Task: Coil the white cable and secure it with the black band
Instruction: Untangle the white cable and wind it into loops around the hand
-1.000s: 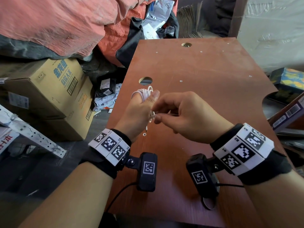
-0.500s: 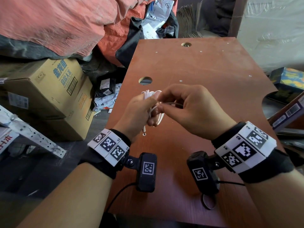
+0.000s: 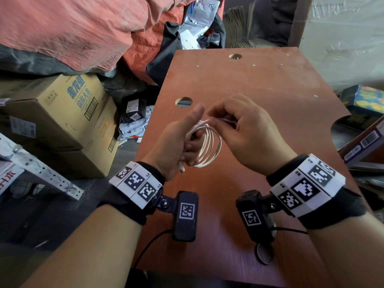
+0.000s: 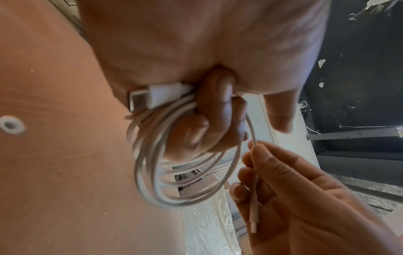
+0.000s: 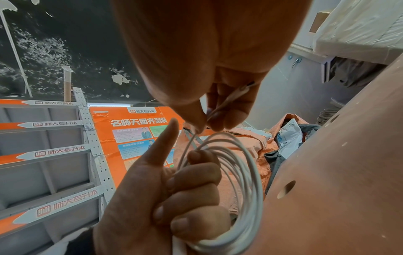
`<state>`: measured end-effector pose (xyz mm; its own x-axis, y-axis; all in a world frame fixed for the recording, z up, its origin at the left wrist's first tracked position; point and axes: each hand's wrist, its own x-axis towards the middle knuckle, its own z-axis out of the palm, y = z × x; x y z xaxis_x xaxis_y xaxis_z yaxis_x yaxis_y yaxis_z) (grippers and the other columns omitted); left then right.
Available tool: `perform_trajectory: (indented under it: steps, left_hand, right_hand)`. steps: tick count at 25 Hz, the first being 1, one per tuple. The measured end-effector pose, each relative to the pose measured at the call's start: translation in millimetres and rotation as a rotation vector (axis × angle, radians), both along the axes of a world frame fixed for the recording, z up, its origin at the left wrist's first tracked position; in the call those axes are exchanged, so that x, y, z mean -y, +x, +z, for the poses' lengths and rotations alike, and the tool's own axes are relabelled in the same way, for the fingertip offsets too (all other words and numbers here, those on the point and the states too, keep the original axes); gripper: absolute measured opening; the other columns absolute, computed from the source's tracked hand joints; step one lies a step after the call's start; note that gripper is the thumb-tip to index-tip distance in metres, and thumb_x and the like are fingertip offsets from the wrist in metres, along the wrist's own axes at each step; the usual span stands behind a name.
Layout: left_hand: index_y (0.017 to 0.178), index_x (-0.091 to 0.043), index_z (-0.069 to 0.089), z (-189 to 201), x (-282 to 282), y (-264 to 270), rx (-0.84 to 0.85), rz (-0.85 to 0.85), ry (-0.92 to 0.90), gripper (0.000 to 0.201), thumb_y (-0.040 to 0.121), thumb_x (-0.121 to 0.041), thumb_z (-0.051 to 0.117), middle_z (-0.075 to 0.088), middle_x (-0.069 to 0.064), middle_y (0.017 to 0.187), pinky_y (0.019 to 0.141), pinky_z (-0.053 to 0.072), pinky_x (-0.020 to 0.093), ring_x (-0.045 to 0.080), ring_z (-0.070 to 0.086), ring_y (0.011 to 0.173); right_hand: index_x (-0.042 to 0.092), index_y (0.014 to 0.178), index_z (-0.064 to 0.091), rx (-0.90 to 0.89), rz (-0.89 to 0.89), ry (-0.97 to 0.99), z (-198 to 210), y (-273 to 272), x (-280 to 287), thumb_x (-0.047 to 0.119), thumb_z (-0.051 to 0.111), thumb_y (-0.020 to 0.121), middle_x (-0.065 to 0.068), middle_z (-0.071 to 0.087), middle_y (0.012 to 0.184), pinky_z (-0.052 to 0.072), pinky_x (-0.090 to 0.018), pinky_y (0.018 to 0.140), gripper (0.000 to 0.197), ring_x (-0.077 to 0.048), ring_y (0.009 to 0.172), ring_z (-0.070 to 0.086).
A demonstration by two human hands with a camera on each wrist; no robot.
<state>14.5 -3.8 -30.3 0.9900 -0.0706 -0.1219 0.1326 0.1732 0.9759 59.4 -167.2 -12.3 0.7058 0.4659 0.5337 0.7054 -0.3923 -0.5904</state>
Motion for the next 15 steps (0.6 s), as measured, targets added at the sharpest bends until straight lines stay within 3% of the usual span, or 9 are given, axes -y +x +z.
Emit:
perform_trajectory:
  steps: [5, 7, 12, 15]
  left_hand:
    - [0.065, -0.014, 0.044, 0.3, 1.1, -2.4, 0.071, 0.029, 0.031, 0.022, 0.079, -0.009, 0.061, 0.026, -0.001, 0.049, 0.043, 0.016, 0.031, 0.011, 0.018, 0.035]
    - [0.065, -0.013, 0.043, 0.7, 1.1, -2.9, 0.061, 0.043, 0.041, 0.022, 0.078, -0.004, 0.059, 0.028, -0.003, 0.047, 0.042, 0.016, 0.030, 0.010, 0.019, 0.035]
    - [0.067, -0.015, 0.035, 3.8, 4.3, -3.4, -0.007, 0.055, 0.066, 0.032, 0.091, -0.002, 0.052, 0.022, -0.004, 0.047, 0.043, 0.011, 0.028, 0.010, 0.013, 0.036]
    - [0.065, -0.016, 0.035, 3.4, 4.3, -3.5, -0.004, 0.042, 0.032, 0.030, 0.085, -0.007, 0.055, 0.021, -0.003, 0.046, 0.044, 0.010, 0.028, 0.009, 0.012, 0.037]
  right_hand:
    - [0.017, 0.095, 0.067, -0.022, -0.011, 0.022, -1.7, 2.6, 1.0, 0.014, 0.066, 0.090, 0.005, 0.057, 0.091, 0.041, -0.011, 0.072, 0.006, -0.005, 0.079, 0.053]
    - [0.016, 0.096, 0.067, -0.021, -0.012, 0.018, -2.2, 3.0, 0.8, 0.014, 0.066, 0.090, 0.005, 0.057, 0.092, 0.042, -0.011, 0.073, 0.007, -0.005, 0.080, 0.053]
    - [0.015, 0.097, 0.068, -0.014, -0.011, 0.020, -3.4, 4.4, 1.7, 0.014, 0.064, 0.091, 0.002, 0.059, 0.094, 0.043, -0.012, 0.074, 0.008, -0.008, 0.083, 0.055]
    - [0.015, 0.100, 0.068, -0.021, -0.006, 0.027, -5.3, 5.6, 0.7, 0.010, 0.061, 0.091, 0.001, 0.060, 0.097, 0.044, -0.013, 0.076, 0.012, -0.009, 0.086, 0.057]
